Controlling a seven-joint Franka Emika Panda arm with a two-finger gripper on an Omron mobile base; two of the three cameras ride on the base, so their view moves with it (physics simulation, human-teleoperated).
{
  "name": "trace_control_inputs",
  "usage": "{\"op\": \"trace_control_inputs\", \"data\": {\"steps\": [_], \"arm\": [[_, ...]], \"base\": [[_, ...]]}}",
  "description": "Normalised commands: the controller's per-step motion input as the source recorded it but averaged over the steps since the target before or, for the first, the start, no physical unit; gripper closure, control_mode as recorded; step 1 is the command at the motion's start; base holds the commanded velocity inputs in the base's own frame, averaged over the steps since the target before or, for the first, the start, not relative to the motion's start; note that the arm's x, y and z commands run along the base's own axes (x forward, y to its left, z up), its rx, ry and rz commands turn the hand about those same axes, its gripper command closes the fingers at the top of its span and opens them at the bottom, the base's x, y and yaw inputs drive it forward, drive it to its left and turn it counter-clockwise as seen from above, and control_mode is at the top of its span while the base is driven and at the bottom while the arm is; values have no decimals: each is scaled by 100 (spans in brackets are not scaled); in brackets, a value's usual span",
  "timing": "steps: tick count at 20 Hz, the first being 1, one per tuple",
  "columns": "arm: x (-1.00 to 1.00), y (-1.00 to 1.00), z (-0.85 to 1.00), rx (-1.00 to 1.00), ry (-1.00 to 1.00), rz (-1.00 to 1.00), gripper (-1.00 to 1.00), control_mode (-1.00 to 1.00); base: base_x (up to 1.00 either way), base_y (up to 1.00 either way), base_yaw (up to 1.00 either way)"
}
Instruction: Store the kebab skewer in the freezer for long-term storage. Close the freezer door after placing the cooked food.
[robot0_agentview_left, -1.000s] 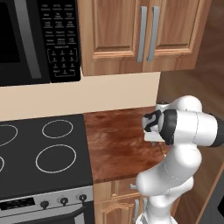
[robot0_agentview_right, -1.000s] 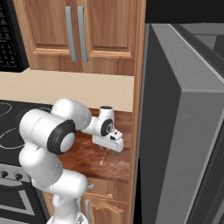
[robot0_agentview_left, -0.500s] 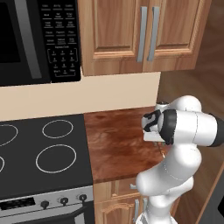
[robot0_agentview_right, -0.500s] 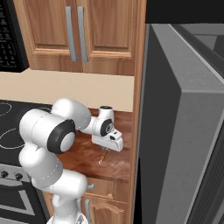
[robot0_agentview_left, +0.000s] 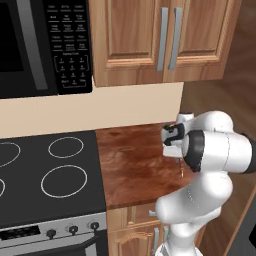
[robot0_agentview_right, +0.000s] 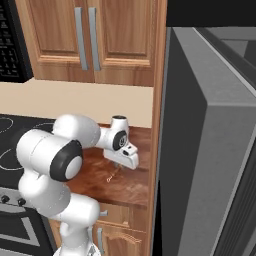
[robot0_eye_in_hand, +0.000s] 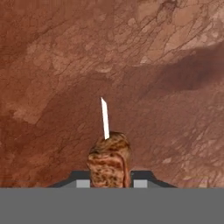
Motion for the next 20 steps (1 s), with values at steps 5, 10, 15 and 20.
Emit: {"op": "trace_control_inputs", "data": {"steps": [5,10,15,20], "arm": [[-27,18,90,0,0,-15,100,-100],[-40,10,85,0,2,-26,100,-100],[-84,28,63,0,0,-27,100,-100],[-100,48,67,0,-6,-17,100,-100]], "base": [[0,0,0],[0,0,0],[0,0,0],[0,0,0]]}}
